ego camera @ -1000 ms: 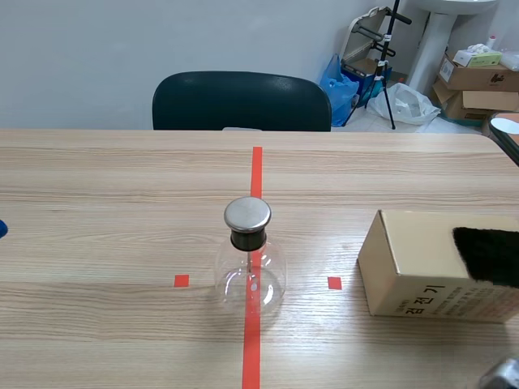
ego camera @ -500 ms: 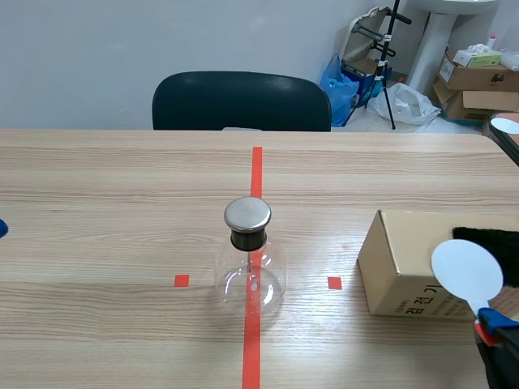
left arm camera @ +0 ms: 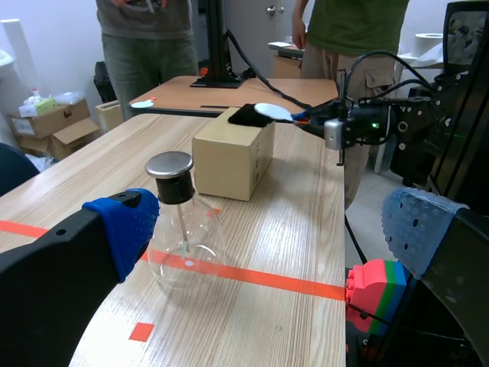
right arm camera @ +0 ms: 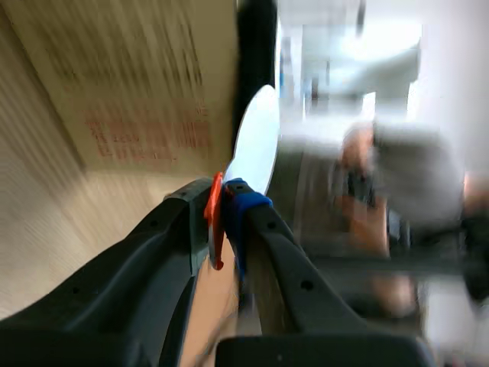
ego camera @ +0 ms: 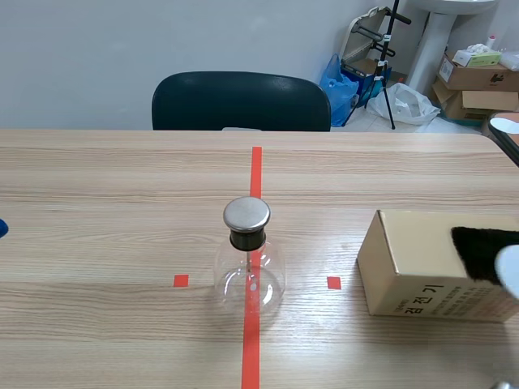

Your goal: Do the electroscope experiment

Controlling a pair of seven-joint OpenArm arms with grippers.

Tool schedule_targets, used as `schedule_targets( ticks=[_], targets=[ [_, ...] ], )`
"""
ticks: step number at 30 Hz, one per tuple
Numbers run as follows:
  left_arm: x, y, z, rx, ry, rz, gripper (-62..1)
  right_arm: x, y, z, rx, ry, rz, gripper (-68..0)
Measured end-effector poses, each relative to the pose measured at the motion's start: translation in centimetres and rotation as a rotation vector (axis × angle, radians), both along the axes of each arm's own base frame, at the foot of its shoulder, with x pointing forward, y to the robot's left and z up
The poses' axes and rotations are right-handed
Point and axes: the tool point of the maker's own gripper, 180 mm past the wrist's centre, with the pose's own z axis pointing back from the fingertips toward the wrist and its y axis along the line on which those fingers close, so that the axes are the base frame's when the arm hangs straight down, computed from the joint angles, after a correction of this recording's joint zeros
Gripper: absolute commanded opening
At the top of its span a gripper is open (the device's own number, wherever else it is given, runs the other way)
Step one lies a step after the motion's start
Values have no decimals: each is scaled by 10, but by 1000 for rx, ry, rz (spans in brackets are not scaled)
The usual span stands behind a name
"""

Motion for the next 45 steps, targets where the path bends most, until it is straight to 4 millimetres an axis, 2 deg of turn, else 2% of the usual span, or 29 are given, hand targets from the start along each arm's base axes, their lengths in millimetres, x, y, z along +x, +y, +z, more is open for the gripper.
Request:
schedule_targets(
  ticks=[1, 3, 5, 7, 10, 12, 13, 15, 17, 22, 23, 25, 27, 32, 33, 38, 43, 45],
  targets=[
    [0, 0, 0, 0, 0, 0, 14, -2, 12, 0, 3, 0, 74, -666],
    [0, 0, 0, 0, 0, 0, 14, 1, 13, -1, 23, -3, 34, -667],
    [0, 0, 0, 0, 0, 0, 14, 2, -16, -4, 25, 0, -163, -667],
    [0, 0, 0, 0, 0, 0, 14, 0, -28, -3, 8, 1, -200, -667],
    [0, 0, 0, 0, 0, 0, 14, -2, 12, 0, 2, 1, 67, -667],
    [0, 0, 0, 0, 0, 0, 14, -1, 19, -1, 16, 0, 83, -667],
    [0, 0, 0, 0, 0, 0, 14, 1, 12, -2, 23, 0, 21, -667],
    [0, 0, 0, 0, 0, 0, 14, 2, -17, -3, 20, -2, -153, -667],
    [0, 0, 0, 0, 0, 0, 14, 0, -29, -2, 3, -1, -198, -667],
    [0, 0, 0, 0, 0, 0, 14, 1, 8, -1, 8, 2, 25, -667],
    [0, 0, 0, 0, 0, 0, 14, 1, 4, -2, 11, 2, -8, -667],
    [0, 0, 0, 0, 0, 0, 14, 1, -25, -3, 10, 1, -185, -667],
    [0, 0, 0, 0, 0, 0, 14, -1, -40, -2, -1, 1, -255, -666],
    [0, 0, 0, 0, 0, 0, 14, 2, -7, -1, 2, 0, -63, -666],
    [0, 0, 0, 0, 0, 0, 14, 2, -7, -2, 2, 2, -68, -666],
    [0, 0, 0, 0, 0, 0, 14, 0, -33, -2, -11, 4, -212, -667],
    [0, 0, 0, 0, 0, 0, 14, 2, -6, -2, 3, 1, -62, -667],
    [0, 0, 0, 0, 0, 0, 14, 2, -5, -2, 2, 2, -59, -667]
  ],
)
